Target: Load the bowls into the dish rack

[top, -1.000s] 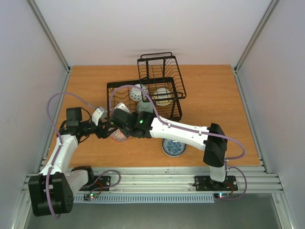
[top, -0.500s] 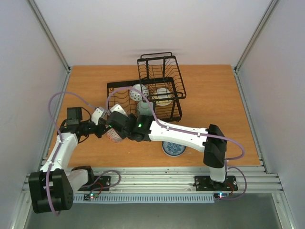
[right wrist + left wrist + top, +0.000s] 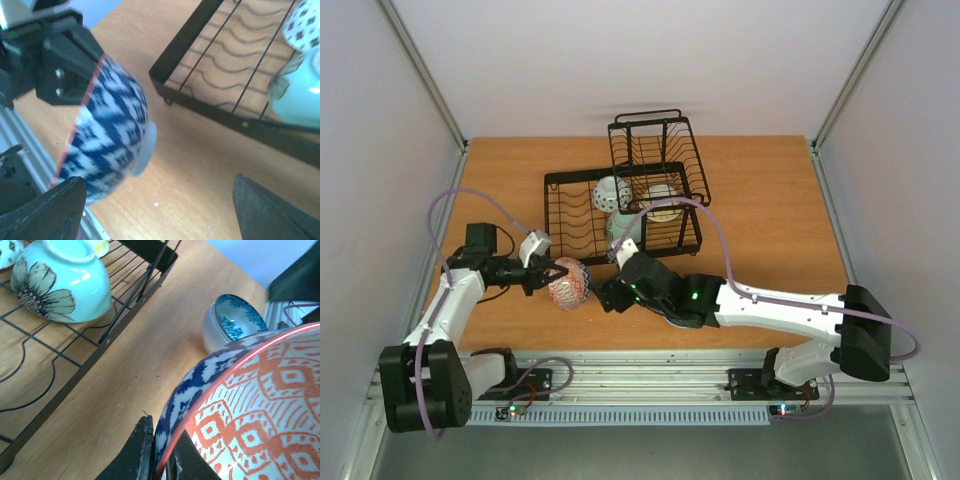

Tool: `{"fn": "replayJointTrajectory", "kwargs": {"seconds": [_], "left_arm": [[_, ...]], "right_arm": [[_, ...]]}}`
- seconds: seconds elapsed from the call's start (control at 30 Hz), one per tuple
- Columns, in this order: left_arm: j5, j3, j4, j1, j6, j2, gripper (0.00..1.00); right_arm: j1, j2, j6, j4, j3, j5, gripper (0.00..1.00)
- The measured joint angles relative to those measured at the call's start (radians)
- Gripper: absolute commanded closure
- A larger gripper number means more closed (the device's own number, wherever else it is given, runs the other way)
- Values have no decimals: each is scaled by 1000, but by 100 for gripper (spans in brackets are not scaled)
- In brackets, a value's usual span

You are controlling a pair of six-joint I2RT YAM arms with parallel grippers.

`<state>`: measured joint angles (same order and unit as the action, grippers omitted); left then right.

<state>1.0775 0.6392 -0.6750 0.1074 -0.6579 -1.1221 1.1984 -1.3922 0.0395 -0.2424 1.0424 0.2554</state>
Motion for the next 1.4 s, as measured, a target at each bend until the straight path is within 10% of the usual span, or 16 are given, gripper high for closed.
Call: {"fn": "replayJointTrajectory", "kwargs": {"seconds": [0.47, 0.9, 1.4], "left_arm": [[42, 19, -80, 6, -121, 7, 100], [64, 19, -116, 6, -162, 18, 99], [67, 21, -137, 11, -233, 18, 99]], "right_arm": [[-8, 18, -262, 697, -413, -269, 1], [-8, -119, -345, 1070, -462, -317, 2], [-11, -144, -359, 1087, -452, -346, 87]]}}
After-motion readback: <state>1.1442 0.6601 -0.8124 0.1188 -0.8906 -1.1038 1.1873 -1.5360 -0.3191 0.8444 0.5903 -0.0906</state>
